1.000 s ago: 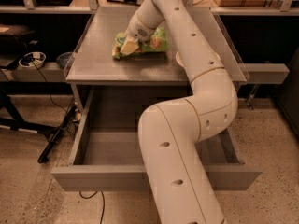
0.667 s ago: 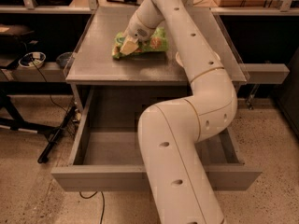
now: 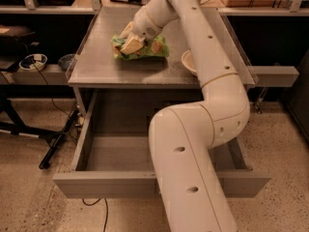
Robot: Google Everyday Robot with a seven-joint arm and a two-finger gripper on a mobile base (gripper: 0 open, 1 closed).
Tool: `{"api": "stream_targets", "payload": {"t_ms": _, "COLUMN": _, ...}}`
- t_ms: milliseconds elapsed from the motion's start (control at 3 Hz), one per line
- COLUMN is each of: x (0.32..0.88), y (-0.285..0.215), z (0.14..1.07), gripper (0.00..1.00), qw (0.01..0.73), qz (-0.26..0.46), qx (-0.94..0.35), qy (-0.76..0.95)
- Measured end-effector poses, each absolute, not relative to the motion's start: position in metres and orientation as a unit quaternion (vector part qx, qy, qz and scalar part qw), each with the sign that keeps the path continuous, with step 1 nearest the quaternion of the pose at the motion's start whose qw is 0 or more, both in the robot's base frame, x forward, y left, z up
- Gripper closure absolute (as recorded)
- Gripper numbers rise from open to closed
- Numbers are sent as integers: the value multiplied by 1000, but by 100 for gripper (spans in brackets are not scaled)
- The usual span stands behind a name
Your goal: Place green rice chip bag into top drawer
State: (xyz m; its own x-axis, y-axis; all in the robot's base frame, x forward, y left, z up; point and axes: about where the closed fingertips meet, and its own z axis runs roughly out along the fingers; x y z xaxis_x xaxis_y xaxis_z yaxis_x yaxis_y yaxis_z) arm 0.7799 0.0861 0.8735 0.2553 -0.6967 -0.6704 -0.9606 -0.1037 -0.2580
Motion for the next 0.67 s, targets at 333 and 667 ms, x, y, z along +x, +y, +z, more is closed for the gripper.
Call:
{"api": "stream_targets", "payload": {"t_ms": 333, "x": 778, "y": 70, "z": 896, "gripper": 100, "qw": 365, "qz": 187, "qx": -718, "qy": 563}}
{"api": "stream_targets", "payload": {"t_ms": 667, "x": 776, "y": 53, "z": 913, "gripper": 100, "qw": 383, "qz": 178, "qx": -715, "qy": 557}}
